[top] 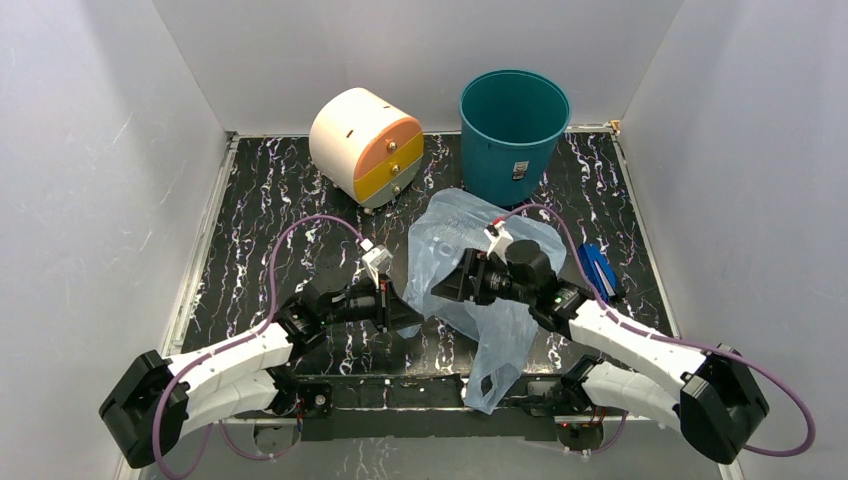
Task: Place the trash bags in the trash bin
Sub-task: Unfold the trash bag at the center of the board.
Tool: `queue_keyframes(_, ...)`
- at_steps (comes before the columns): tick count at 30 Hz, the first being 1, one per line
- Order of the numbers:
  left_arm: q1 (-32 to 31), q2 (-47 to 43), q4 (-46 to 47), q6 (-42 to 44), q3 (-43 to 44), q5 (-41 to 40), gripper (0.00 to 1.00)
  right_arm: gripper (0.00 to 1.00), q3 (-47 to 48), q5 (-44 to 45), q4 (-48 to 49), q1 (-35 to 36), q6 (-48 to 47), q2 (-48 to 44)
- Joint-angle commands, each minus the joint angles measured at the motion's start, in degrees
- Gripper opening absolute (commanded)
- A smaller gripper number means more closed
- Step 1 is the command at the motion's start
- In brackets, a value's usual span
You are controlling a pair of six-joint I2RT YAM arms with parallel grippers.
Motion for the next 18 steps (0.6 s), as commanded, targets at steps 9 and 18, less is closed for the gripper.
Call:
queue_keyframes(9, -0.3, -1.5, -1.8, 2.0, 1.0, 1.4, 0.0, 0.71, -7.0, -9.4, 35.7, 0.0, 22.4, 3.0)
queue_keyframes(18, -0.4, -2.1, -1.2, 1.5, 0.2, 1.4, 0.0, 0.19, -9.0, -10.1, 47.1, 0.1, 27.5, 10.1)
